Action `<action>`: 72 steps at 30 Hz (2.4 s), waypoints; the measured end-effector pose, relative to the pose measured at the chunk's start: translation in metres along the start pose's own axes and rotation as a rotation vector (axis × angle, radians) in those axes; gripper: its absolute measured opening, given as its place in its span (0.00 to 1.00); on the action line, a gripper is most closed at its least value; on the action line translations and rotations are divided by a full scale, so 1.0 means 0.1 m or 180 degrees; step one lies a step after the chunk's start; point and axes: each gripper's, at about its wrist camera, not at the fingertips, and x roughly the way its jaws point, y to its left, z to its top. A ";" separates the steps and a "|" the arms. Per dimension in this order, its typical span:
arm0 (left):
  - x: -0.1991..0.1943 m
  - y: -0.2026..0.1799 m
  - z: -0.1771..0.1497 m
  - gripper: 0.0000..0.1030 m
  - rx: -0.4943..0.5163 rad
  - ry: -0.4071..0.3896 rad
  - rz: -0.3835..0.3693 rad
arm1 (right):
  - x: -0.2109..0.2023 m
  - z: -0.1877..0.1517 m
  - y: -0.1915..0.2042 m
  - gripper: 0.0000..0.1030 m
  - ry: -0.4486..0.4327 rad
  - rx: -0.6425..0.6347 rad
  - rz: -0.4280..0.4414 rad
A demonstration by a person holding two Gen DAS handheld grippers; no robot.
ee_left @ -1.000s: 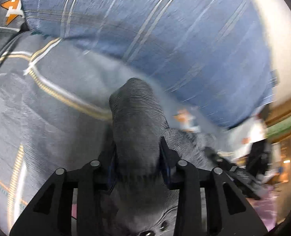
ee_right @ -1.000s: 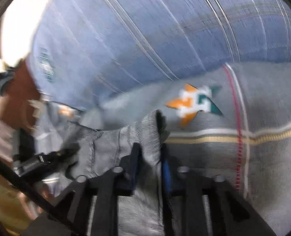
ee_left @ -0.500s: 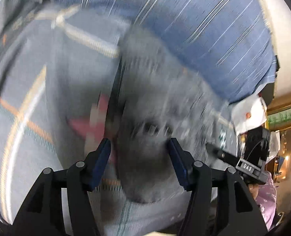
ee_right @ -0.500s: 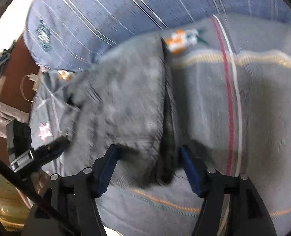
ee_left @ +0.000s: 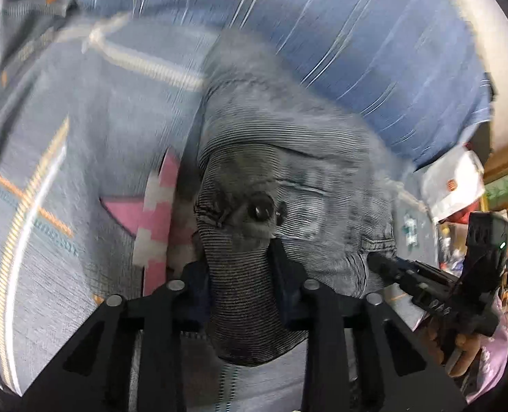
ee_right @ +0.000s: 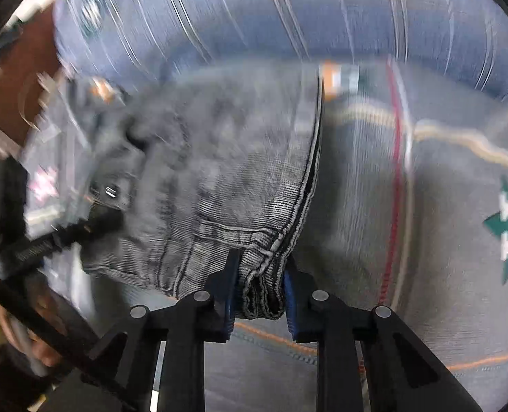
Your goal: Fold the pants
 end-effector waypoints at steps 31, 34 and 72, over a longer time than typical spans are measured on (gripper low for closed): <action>-0.25 -0.52 -0.33 0.54 0.0726 -0.0461 0.0359 | -0.28 0.07 0.16 0.17 -0.0078 -0.0241 0.0262; -0.36 -0.46 -0.28 0.54 0.0553 -0.0521 0.0022 | -0.43 0.09 0.09 0.49 -0.0273 -0.0137 0.0526; 0.21 -0.17 1.33 0.34 0.0179 -0.0441 -0.0583 | -0.21 0.94 -0.59 0.15 -0.1055 0.0812 0.0983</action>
